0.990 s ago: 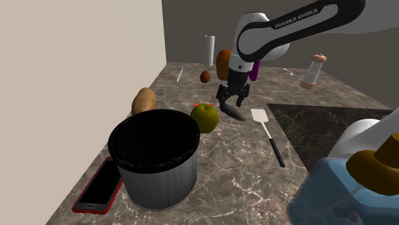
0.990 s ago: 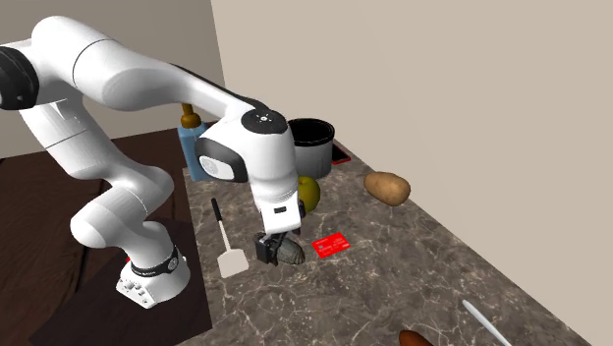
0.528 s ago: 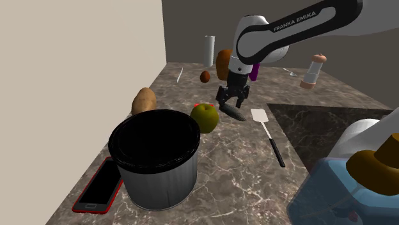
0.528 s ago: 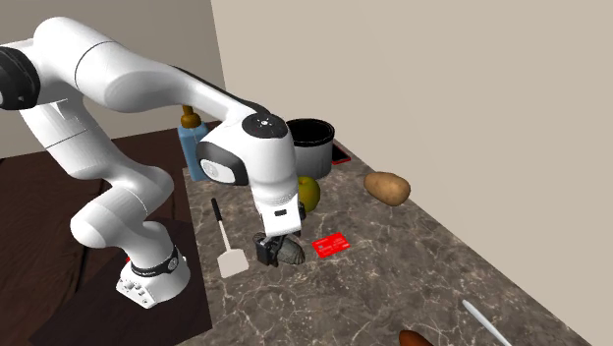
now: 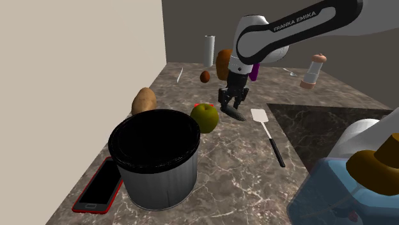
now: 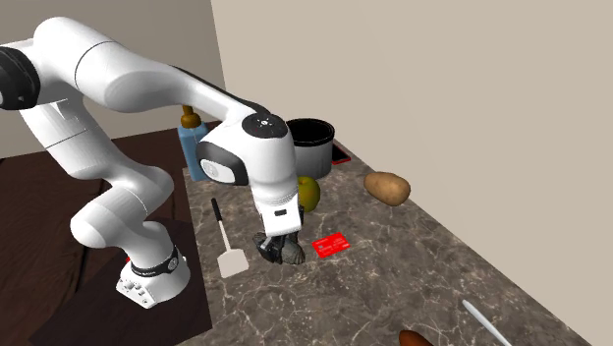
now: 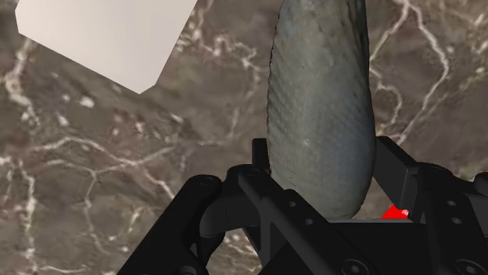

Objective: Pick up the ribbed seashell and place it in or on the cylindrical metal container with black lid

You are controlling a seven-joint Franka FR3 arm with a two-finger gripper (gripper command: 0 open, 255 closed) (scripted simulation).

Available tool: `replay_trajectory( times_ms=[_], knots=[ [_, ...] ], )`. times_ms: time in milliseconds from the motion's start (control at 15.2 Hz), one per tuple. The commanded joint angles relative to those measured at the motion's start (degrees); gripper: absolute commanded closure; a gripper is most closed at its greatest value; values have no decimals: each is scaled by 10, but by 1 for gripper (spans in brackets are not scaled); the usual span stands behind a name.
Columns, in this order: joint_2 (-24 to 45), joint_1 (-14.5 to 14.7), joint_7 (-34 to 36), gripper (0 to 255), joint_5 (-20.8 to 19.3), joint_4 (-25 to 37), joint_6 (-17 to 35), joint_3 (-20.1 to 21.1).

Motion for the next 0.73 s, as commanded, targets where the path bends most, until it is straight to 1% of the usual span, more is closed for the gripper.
replay_trajectory(
  times_ms=[0,132,660],
  knots=[
    [0,0,0,255,0,0,0,0],
    [0,0,0,255,0,0,0,0],
    [-20,-2,8,255,-5,46,-66,-2]
  ],
)
